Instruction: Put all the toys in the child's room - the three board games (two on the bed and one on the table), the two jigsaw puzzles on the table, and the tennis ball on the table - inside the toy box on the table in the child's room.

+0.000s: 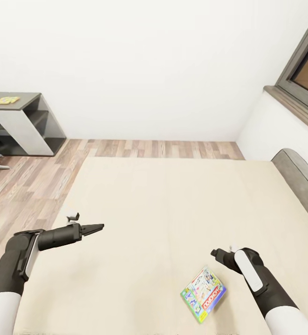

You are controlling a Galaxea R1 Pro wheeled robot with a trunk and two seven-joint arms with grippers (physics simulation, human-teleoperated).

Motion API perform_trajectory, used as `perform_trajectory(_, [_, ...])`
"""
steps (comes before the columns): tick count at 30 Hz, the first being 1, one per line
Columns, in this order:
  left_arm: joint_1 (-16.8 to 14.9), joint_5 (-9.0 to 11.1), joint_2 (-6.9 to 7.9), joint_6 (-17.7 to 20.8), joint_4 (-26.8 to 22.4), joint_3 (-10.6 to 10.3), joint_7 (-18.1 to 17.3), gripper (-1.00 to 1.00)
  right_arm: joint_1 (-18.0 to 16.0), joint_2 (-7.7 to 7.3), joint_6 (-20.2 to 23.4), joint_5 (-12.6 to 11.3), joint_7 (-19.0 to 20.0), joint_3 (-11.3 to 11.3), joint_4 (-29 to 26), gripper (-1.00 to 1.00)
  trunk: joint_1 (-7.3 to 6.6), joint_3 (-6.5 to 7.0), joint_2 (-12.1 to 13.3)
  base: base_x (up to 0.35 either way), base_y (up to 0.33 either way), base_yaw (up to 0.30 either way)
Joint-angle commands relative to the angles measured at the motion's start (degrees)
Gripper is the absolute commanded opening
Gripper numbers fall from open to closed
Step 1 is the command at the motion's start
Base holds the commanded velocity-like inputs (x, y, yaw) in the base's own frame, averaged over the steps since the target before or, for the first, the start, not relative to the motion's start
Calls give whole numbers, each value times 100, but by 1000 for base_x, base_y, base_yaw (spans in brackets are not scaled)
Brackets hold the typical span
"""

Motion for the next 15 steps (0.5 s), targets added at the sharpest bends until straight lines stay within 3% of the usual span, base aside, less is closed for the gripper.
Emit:
perform_trajectory(1, [-4,-16,-3,60,-3,2,-23,100,-3,4,14,-60,-53,1,-8,100,3,-18,-10,0,0,0])
perform_trajectory(15, [-4,-5,-63,58,-4,2,19,100,-11,-11,14,-60,-53,-7,-8,100,3,-150,-10,0,0,0])
